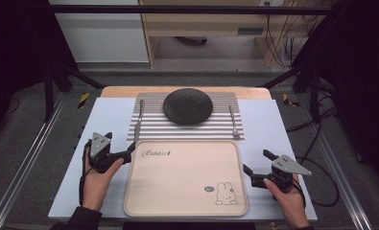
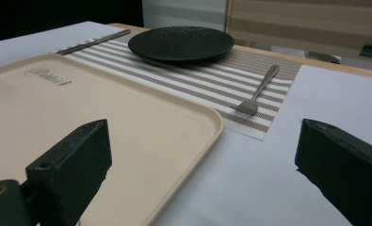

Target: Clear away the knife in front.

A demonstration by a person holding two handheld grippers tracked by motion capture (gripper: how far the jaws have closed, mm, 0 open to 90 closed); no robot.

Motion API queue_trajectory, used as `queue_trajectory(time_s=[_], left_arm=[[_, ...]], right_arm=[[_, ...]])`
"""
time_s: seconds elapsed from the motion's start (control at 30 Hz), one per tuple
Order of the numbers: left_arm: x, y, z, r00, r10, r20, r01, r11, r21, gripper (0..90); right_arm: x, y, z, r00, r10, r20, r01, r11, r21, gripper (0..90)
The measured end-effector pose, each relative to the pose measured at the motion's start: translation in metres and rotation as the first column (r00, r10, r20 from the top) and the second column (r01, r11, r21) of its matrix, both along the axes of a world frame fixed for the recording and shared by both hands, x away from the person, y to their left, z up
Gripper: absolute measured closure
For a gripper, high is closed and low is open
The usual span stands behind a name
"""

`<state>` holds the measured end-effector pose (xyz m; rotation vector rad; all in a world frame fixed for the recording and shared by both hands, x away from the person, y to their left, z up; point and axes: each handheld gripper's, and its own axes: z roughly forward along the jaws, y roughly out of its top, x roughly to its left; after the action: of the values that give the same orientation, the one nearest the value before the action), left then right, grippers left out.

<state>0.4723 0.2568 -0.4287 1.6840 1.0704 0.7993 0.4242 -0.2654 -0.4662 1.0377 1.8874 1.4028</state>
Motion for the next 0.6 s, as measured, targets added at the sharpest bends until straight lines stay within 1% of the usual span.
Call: queue_trajectory(time_s=[0.07, 0.17, 0.23, 0.33, 0.37, 0.4, 0.43, 0.47, 0.5, 0.53, 0.57, 0.6], left_arm=[[0.005, -0.003, 0.002, 1.0, -0.005, -0.005, 0.005, 0.9998, 0.019, 5.7], [0.014, -0.01, 0.005, 0.9996, -0.023, -0.015, 0.024, 0.9973, 0.069, 5.6], [0.02, -0.015, 0.007, 0.9991, -0.036, -0.02, 0.038, 0.9955, 0.087, 5.5], [0.028, -0.024, 0.01, 0.9981, -0.058, -0.02, 0.06, 0.9917, 0.113, 5.6], [0.028, -0.024, 0.01, 0.9981, -0.058, -0.02, 0.06, 0.9917, 0.113, 5.6], [0.031, -0.028, 0.011, 0.9978, -0.064, -0.018, 0.066, 0.9894, 0.129, 5.7], [0.036, -0.034, 0.011, 0.997, -0.074, -0.024, 0.076, 0.9863, 0.146, 5.7], [0.039, -0.037, 0.01, 0.9962, -0.082, -0.029, 0.085, 0.9856, 0.146, 5.7], [0.043, -0.04, 0.01, 0.995, -0.09, -0.044, 0.095, 0.9877, 0.124, 6.0], [0.046, -0.042, 0.01, 0.9932, -0.097, -0.063, 0.103, 0.9909, 0.087, 6.5], [0.049, -0.045, 0.01, 0.9918, -0.101, -0.078, 0.106, 0.9923, 0.064, 6.5], [0.051, -0.048, 0.011, 0.9914, -0.103, -0.081, 0.109, 0.9918, 0.067, 6.5]], right_arm=[[-0.001, 0.001, -0.001, 0.9999, -0.005, -0.011, 0.005, 1.0, -0.003, 4.9], [-0.003, 0.001, -0.001, 0.9997, -0.008, -0.024, 0.008, 1.0, 0.002, 5.2], [-0.005, 0.001, -0.002, 0.9994, -0.009, -0.034, 0.009, 1.0, -0.001, 5.3], [-0.007, 0.002, -0.004, 0.9992, -0.014, -0.038, 0.014, 1.0, -0.014, 5.2], [-0.007, 0.002, -0.004, 0.9992, -0.014, -0.038, 0.014, 1.0, -0.014, 5.2], [-0.007, 0.002, -0.004, 0.9992, -0.023, -0.032, 0.023, 1.0, -0.022, 5.3], [-0.007, 0.003, -0.004, 0.9992, -0.027, -0.031, 0.026, 0.999, -0.024, 5.3], [-0.006, 0.002, -0.004, 0.9989, -0.034, -0.031, 0.033, 0.999, -0.024, 5.3], [-0.005, 0.002, -0.004, 0.9985, -0.044, -0.034, 0.044, 0.999, -0.018, 5.5], [-0.005, 0.001, -0.004, 0.9981, -0.052, -0.033, 0.052, 0.999, -0.015, 5.7], [-0.005, 0.0, -0.004, 0.9976, -0.058, -0.037, 0.058, 0.998, -0.014, 5.7], [-0.005, -0.001, -0.005, 0.9973, -0.063, -0.038, 0.062, 0.998, -0.016, 5.8]])
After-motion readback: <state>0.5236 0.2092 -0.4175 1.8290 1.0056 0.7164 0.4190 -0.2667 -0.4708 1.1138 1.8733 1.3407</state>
